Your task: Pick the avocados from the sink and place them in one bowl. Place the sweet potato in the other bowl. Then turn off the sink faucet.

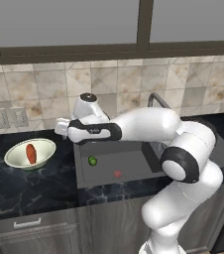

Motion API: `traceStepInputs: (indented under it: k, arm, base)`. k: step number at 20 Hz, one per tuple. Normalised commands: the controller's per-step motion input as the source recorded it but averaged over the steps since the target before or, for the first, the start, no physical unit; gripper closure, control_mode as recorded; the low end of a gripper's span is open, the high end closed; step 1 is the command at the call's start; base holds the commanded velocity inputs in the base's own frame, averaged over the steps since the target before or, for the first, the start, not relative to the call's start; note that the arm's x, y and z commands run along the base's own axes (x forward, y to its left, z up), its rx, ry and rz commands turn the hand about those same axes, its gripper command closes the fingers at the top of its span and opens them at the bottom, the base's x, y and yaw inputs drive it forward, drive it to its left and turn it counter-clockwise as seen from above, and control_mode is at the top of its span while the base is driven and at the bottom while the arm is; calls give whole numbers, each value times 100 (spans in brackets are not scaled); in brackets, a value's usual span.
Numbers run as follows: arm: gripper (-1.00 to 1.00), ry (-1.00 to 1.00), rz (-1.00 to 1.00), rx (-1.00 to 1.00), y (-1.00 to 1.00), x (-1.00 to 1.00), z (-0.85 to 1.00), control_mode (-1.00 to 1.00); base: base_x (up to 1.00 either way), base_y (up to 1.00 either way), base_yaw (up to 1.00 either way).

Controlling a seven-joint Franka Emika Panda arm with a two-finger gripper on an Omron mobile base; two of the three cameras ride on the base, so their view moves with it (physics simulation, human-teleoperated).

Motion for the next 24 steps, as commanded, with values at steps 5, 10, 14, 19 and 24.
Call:
traceStepInputs:
  k: [5, 10, 14, 19, 24]
  arm:
    - [-100, 10, -1, 26, -100, -6, 32, -100]
    - [-100, 12, 0, 1, -90, -2, 36, -100]
    - [-100, 18, 0, -7, -67, -8, 9, -100]
    - [-100, 33, 2, -6, -18, 0, -3, -100]
    - [-100, 20, 12, -1, -13, 4, -31, -100]
  base:
    - [0, 0, 0]
    - [0, 0, 0]
    - [0, 0, 0]
    - [0, 0, 0]
    - [0, 0, 0]
